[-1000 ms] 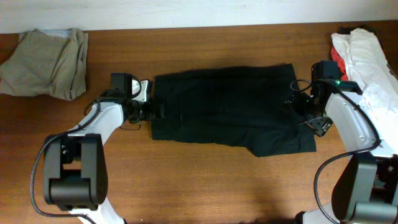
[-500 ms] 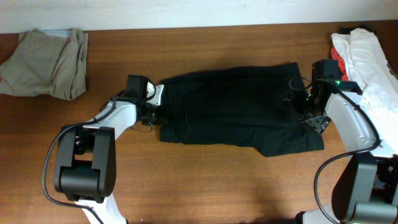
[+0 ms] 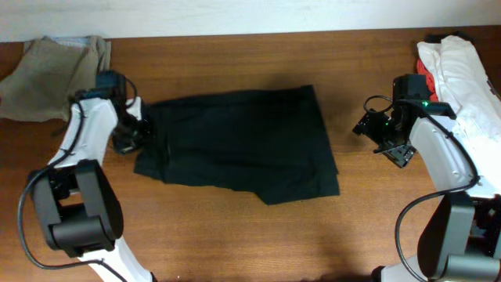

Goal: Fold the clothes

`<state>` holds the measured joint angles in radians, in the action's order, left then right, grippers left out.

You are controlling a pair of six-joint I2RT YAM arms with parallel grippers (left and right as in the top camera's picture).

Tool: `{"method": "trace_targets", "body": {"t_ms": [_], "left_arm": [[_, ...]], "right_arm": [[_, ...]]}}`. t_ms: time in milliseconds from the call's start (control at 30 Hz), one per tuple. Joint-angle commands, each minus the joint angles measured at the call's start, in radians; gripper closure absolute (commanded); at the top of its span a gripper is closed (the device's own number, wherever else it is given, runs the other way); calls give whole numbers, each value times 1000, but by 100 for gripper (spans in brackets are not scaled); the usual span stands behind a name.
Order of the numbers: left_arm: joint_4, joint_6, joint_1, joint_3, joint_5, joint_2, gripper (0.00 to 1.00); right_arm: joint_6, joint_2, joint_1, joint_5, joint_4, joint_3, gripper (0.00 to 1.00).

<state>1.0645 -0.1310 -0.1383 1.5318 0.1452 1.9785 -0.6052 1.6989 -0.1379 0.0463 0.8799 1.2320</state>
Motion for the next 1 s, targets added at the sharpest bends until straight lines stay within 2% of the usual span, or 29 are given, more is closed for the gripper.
{"method": "trace_targets", "body": {"t_ms": [0,200,233,367,533,733,967], "left_arm": [[84,-3,19,146,-23,-25,100],[195,-2,188,335,-19,-129,100],[194,-1,237,343,-20,-147,100],[172,-2,392,352,-20,-167,100],[116,-3,529,352,-19,-162,100],[105,-2,591,350,-19,-105,100],[70,-2,626,350,0,37,100]], "right_arm": [[-1,7,16,-5,-26,-7,1],[0,95,121,3,-114,-10,2],[0,112,141,5,-131,-10,7],[3,174,164,12,-166,-10,17],[7,239,164,99,-207,-10,17],[26,242,164,101,-211,-10,17],[30,241,139,101,-214,-10,12]]}}
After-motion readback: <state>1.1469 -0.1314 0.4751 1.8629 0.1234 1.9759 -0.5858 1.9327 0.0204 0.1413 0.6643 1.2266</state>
